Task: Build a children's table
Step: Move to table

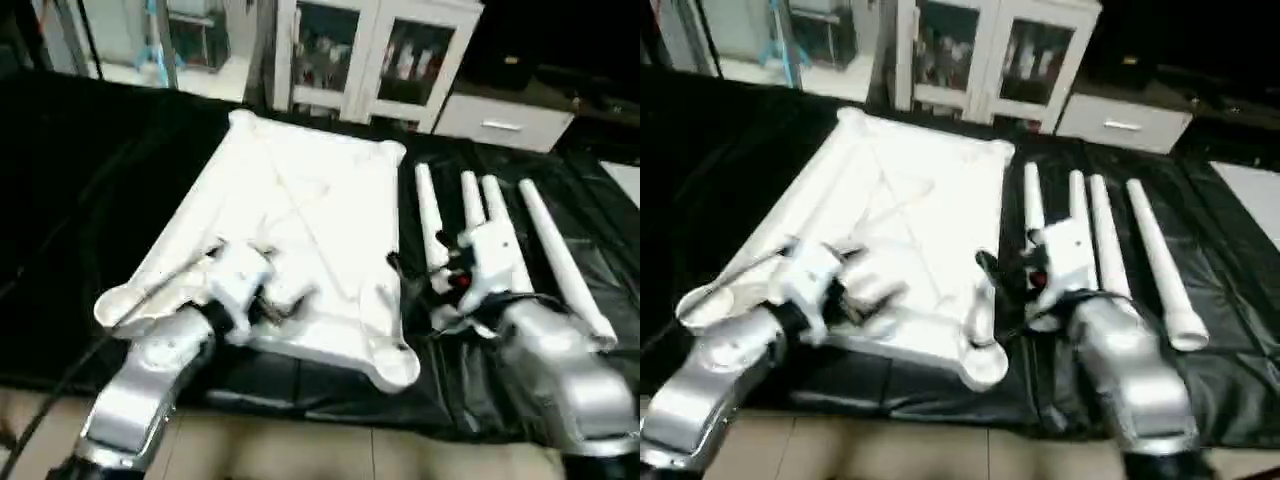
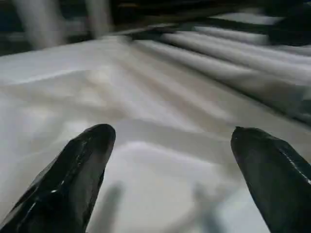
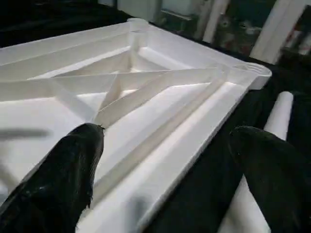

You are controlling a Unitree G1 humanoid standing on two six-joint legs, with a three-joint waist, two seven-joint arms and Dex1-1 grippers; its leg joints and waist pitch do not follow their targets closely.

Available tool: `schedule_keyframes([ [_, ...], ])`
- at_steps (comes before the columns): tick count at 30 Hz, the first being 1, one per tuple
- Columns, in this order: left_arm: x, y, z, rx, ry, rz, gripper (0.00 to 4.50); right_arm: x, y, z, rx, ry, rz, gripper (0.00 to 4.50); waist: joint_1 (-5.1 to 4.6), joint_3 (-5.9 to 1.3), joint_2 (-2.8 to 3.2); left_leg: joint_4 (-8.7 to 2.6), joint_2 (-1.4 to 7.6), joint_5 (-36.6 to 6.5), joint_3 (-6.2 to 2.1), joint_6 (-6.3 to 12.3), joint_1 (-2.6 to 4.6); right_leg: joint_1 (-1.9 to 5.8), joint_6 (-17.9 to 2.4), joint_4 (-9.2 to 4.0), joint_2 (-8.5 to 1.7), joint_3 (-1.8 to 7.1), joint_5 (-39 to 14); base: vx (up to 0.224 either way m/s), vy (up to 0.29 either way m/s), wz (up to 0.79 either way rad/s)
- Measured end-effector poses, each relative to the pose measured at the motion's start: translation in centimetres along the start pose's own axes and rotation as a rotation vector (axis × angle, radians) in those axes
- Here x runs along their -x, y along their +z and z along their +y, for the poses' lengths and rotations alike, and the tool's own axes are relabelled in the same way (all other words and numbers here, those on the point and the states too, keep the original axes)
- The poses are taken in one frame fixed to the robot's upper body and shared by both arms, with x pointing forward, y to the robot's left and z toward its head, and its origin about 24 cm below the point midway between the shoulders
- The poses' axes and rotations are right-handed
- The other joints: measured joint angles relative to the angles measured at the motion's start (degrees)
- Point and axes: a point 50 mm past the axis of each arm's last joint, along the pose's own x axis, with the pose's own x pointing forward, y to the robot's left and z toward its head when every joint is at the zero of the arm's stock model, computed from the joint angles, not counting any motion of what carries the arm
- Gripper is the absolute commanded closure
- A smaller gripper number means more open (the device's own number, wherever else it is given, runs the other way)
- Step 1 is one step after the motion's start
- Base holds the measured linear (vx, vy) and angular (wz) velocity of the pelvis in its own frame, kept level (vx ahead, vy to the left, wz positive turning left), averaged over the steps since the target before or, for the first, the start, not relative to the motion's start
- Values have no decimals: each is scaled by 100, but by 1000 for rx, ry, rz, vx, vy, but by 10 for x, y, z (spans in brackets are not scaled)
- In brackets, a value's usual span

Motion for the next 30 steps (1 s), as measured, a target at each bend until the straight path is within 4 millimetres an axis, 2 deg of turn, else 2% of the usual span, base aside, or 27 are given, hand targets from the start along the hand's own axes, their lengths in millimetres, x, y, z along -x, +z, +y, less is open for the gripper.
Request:
schedule_keyframes([
  [2, -1, 2, -4, -27, -97, 21, 10, 6, 2, -4, 19, 71, 17, 0, -22, 26, 31, -7, 23, 1, 22, 14, 40, 32, -23, -2, -1, -12, 18, -83, -20, 0],
  [3, -1, 4, -5, -52, -168, 34, 10, 12, 5, -10, 53, 126, 44, 0, -19, 54, 73, -8, 54, 8, 53, 14, 76, 70, -29, -3, -3, -28, 22, -62, -22, 2],
  [4, -1, 5, -6, -76, -219, 46, 10, 18, 7, -15, 77, 173, 66, 0, -20, 67, 89, -9, 81, 8, 97, 15, 95, 84, -20, 0, -7, -28, 16, -54, -23, 3],
  [6, 0, 7, -6, -123, -301, 62, 10, 28, 11, -22, 104, 256, 108, 0, -15, 73, 99, -30, 144, 9, 186, 15, 98, 79, -8, 0, -13, -32, 9, -27, -12, 2],
  [11, -6, 1, -7, -163, -417, 100, 10, 39, 6, -14, 114, 414, 174, 0, -7, 76, 109, -56, 219, 99, 281, -11, 93, 60, -51, 11, -8, -53, 35, 0, 0, 0],
  [16, -5, -8, -3, -198, -533, 208, 10, 40, 4, 0, 114, 515, 195, 0, -14, 85, 141, -57, 222, 97, 300, -8, 85, 46, -55, 6, -11, -50, 33, 0, 0, 0],
  [20, -8, -19, 4, -212, -568, 294, 56, 41, 10, 13, 112, 585, 178, 0, 0, 89, 169, -58, 223, 96, 302, -7, 85, 36, -56, 5, -12, -51, 33, 0, 0, 0],
  [22, -7, -23, 7, -207, -585, 330, 56, 42, 11, 15, 114, 602, 180, 0, 7, 92, 174, -58, 223, 96, 302, -7, 86, 37, -56, 5, -11, -50, 32, 0, 0, 0],
  [24, -4, -28, 11, -200, -605, 369, 81, 45, 9, 18, 102, 623, 194, 0, 16, 94, 176, -58, 223, 96, 302, -8, 86, 39, -56, 5, -12, -50, 32, 0, 0, 0],
  [30, -4, -29, 18, -204, -613, 390, 127, 47, 9, 21, 86, 644, 196, 0, 13, 95, 188, -59, 223, 96, 304, -9, 86, 39, -57, 5, -13, -49, 33, 0, 0, 0],
])
